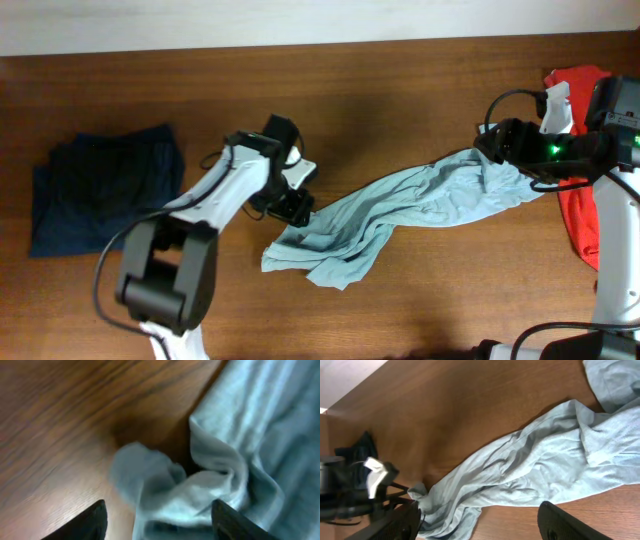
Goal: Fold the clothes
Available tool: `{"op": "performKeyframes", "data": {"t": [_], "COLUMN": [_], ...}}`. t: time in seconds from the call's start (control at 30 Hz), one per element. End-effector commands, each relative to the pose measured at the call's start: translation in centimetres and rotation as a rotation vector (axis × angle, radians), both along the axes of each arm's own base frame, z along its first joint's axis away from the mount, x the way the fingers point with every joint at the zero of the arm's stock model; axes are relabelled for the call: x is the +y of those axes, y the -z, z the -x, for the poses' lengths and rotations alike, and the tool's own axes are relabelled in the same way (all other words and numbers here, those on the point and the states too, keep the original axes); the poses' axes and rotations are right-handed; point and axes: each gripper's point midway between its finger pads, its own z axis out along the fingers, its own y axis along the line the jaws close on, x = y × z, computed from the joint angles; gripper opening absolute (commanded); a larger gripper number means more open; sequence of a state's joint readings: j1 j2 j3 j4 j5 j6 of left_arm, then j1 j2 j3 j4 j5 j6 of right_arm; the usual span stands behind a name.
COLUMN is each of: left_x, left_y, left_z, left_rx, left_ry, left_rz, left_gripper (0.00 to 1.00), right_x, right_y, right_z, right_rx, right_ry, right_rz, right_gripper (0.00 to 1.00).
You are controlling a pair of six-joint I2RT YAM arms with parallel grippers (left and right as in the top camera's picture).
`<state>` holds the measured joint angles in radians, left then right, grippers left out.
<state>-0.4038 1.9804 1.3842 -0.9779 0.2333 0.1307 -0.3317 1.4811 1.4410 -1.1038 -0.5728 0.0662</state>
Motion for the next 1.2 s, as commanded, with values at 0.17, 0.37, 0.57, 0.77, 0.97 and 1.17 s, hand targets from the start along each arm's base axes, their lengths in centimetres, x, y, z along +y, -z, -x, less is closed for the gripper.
{"op": "performKeyframes", "data": {"t": [0.17, 0.37, 0.57, 0.77, 0.97, 1.17], "left_x": [1.5, 7.2, 11.5, 14.3, 14.0, 12.0], "left_y": [-2.6, -15.5, -19.1, -18.5, -18.3, -16.3], "left_z": [-3.9, -10.6, -14.1, -14.2, -13.9, -11.5], "left_rx": [-0.152, -0.479, -0.606, -0.577, -0.555, -0.419], "left_ry": [-0.014, -0.169, -0.313, -0.367, -0.36, -0.314], "left_rz": [-0.132, -0.32, -0.341, -0.365, -0.342, -0.245], "left_gripper": [0.01, 0.01, 0.01, 0.16, 0.11, 0.4], "right_x": [-0.5, -0.4, -0.5, -0.6, -1.0, 0.7], "right_y": [0.0, 0.1, 0.8, 2.3, 3.6, 5.3], "right_z": [0.1, 0.2, 0.7, 1.3, 1.5, 1.1], "right_rx": [-0.001, 0.002, 0.032, 0.076, 0.117, 0.169], "right_ry": [0.003, 0.003, 0.007, 0.015, 0.022, -0.033], "right_rz": [0.052, 0.05, 0.053, 0.059, 0.07, 0.058], "right_gripper": [0.8, 0.8, 0.8, 0.81, 0.84, 0.86]}}
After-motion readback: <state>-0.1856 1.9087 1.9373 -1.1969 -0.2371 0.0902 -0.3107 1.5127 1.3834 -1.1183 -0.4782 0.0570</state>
